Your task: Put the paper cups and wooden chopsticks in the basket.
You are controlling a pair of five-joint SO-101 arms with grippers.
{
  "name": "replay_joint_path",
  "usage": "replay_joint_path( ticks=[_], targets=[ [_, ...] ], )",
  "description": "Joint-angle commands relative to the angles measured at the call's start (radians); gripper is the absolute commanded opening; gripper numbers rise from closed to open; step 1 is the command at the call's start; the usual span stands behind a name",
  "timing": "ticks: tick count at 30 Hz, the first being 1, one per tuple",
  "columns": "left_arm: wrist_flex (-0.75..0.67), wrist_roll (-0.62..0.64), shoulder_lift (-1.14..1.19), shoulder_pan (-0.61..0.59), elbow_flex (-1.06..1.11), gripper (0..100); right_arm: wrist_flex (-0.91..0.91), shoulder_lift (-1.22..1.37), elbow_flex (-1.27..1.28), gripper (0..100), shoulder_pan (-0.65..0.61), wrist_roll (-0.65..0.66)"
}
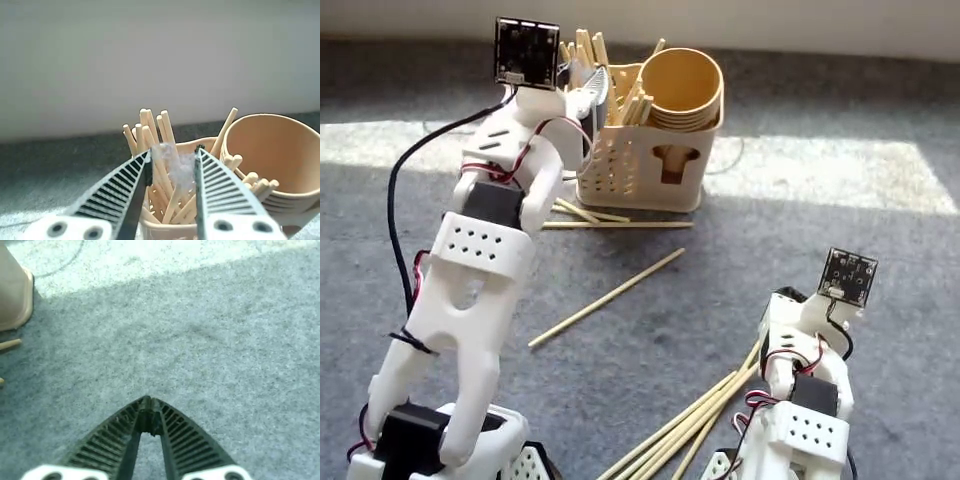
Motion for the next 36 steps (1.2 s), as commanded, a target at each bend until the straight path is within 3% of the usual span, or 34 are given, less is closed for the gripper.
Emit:
replay_joint_path(
  ticks=[1, 9, 13, 18, 28, 36],
  targets=[
    [0.071, 0.009, -0.024, -0.039, -0.091, 15, -0.028, -0.01, -0.036, 0.7, -0.007, 0.012],
    [0.13, 0.006, -0.054, -0.085, -0.113, 13, -0.028, -0.01, -0.036, 0.7, -0.007, 0.012],
    [0.13, 0.005, -0.162, -0.094, -0.058, 3, -0.028, -0.01, -0.036, 0.7, -0.008, 0.012],
    [0.126, -0.075, -0.349, -0.088, 0.094, 1, -0.028, -0.01, -0.036, 0.7, -0.008, 0.012],
    [0.124, -0.08, -0.78, -0.097, 0.45, 1, -0.028, -0.01, -0.036, 0.7, -0.01, 0.012],
    [0.124, -0.078, -1.052, -0.226, 0.697, 1, -0.028, -0.01, -0.036, 0.7, -0.008, 0.012]
  ],
)
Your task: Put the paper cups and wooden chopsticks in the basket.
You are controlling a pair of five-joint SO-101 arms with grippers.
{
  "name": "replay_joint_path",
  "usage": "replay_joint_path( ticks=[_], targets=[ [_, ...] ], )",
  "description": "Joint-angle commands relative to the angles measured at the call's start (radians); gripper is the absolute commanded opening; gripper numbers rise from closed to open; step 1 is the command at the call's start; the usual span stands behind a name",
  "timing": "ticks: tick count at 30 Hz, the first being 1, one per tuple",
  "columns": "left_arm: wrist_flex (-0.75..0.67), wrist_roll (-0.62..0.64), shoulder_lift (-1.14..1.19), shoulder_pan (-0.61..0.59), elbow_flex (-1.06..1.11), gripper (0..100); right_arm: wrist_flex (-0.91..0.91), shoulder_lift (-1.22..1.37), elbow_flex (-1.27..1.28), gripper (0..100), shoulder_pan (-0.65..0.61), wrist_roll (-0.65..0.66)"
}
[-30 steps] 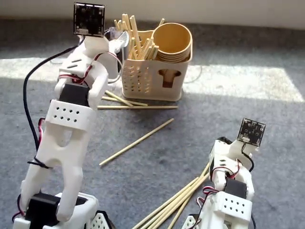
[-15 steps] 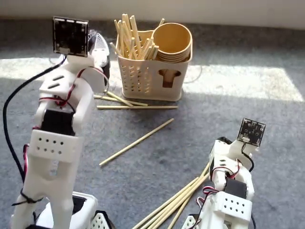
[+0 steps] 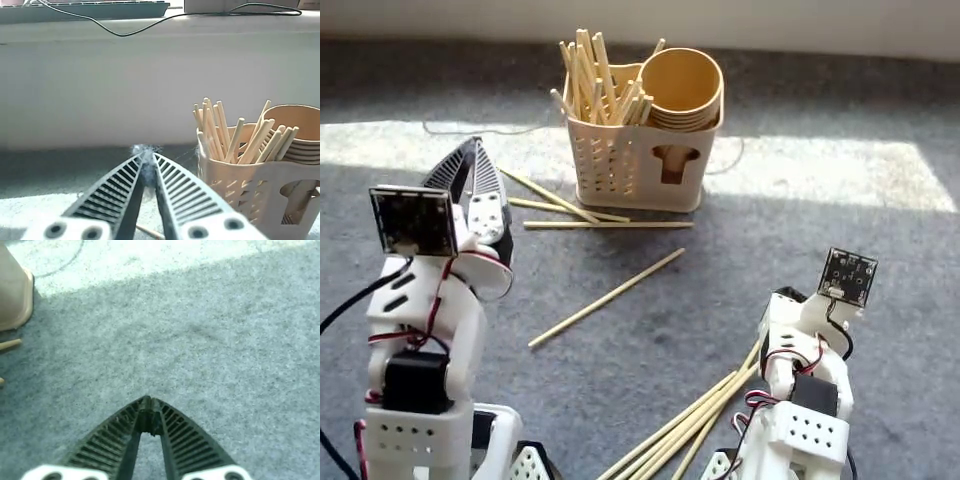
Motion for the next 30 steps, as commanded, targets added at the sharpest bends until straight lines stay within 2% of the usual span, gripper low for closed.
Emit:
replay_joint_path(
  ticks=[1, 15, 27, 30],
  targets=[
    [-0.005, -0.005, -0.107, -0.056, 0.079, 1, -0.028, -0.01, -0.036, 0.7, -0.008, 0.012],
    [-0.005, -0.008, -0.533, -0.116, 0.479, 1, -0.028, -0.01, -0.035, 0.7, -0.008, 0.012],
    [0.0, -0.008, -0.498, -0.131, 0.734, 1, -0.028, -0.01, -0.035, 0.7, -0.01, 0.012],
    [0.074, -0.006, -0.501, -0.16, 0.731, 1, -0.028, -0.01, -0.035, 0.7, -0.01, 0.012]
  ],
)
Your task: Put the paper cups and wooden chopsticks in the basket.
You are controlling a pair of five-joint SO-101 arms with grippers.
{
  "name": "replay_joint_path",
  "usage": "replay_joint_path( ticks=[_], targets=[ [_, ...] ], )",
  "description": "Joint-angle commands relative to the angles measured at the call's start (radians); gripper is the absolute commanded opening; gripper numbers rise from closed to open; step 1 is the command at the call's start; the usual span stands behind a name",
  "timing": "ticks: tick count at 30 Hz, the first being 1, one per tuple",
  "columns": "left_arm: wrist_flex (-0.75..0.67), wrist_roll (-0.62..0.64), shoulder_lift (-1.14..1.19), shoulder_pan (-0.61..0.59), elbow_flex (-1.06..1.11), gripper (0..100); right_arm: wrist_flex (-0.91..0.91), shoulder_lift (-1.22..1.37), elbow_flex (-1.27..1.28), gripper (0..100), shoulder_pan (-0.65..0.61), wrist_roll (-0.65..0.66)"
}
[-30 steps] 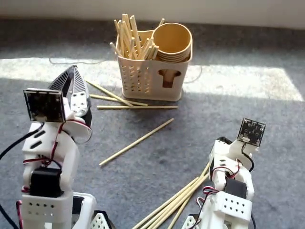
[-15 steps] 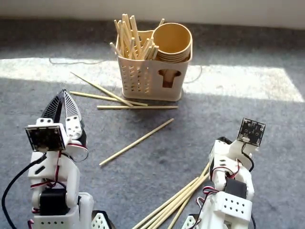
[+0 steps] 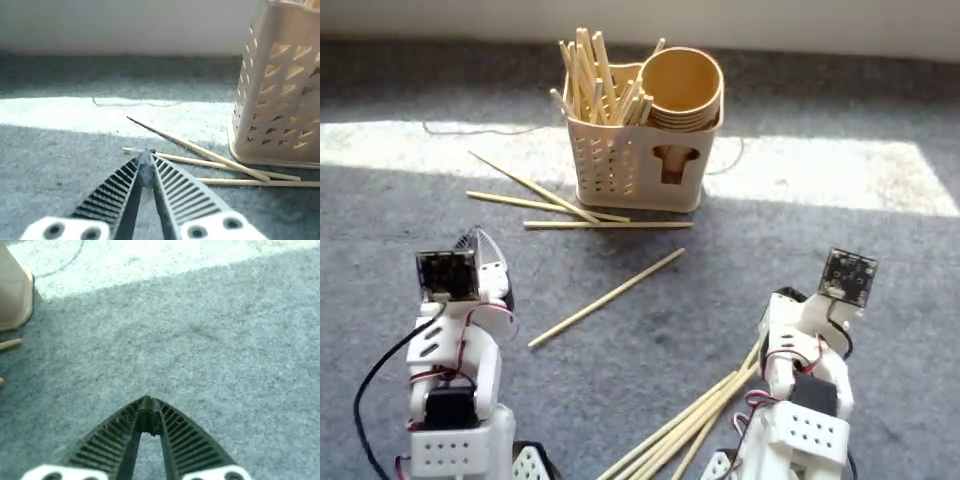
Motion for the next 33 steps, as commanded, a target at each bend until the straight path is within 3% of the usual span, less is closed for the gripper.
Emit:
replay_joint_path(
  ticks=[1, 5, 21, 33],
  targets=[
    [0.075, -0.006, 0.002, -0.051, 0.024, 1, -0.028, -0.01, -0.035, 0.7, -0.01, 0.012],
    [0.14, -0.006, 0.01, -0.085, 0.024, 1, -0.028, -0.01, -0.035, 0.7, -0.01, 0.012],
    [0.763, -0.006, 0.002, -0.09, 0.024, 1, -0.027, -0.01, -0.035, 0.7, -0.012, 0.011],
    [0.755, -0.005, 0.002, -0.088, 0.024, 1, -0.024, -0.01, -0.035, 0.7, -0.062, 0.011]
  ],
)
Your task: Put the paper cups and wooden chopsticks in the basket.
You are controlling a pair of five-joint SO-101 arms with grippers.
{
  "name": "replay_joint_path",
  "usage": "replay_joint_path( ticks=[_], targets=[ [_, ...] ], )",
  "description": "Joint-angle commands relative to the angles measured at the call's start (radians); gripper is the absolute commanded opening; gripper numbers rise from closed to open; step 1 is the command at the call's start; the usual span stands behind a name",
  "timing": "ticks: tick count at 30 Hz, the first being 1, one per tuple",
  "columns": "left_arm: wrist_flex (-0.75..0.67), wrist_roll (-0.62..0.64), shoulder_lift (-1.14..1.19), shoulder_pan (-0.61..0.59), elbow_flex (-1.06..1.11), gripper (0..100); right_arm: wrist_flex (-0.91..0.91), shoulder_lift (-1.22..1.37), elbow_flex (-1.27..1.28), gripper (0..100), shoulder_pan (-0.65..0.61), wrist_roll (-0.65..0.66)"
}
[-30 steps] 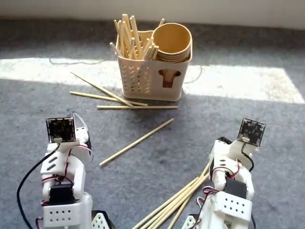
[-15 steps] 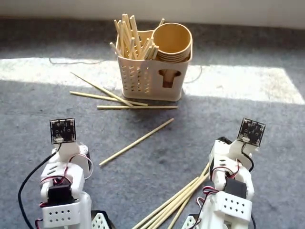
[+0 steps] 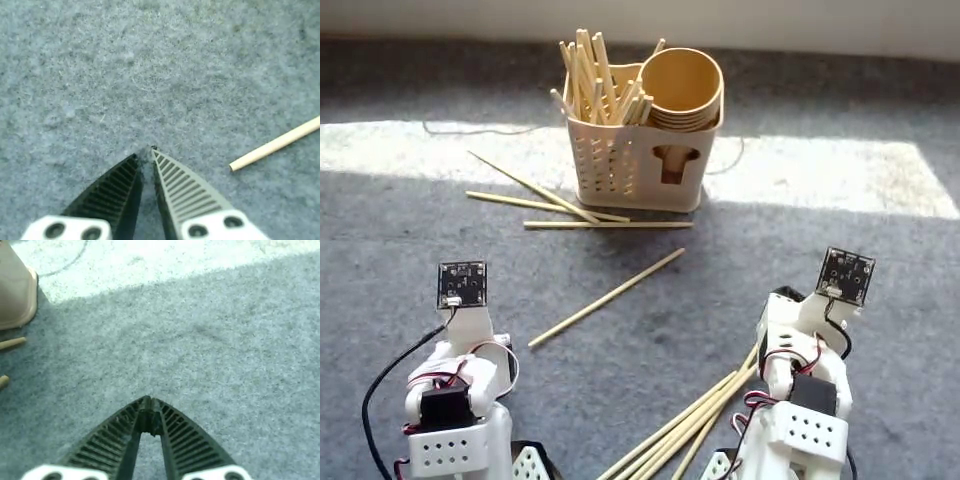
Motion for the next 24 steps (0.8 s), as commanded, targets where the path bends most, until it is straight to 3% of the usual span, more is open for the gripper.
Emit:
replay_joint_path(
  ticks=[1, 14, 24],
  targets=[
    [0.003, -0.005, -0.01, -0.005, 0.019, 1, -0.024, -0.01, -0.035, 0.7, -0.042, 0.011],
    [0.003, -0.005, -0.01, -0.005, 0.019, 1, -0.015, -0.01, -0.044, 0.6, -0.038, 0.005],
    [0.003, -0.005, -0.01, -0.005, 0.019, 1, 0.225, -0.061, -0.208, 0.6, -0.044, 0.005]
  ],
)
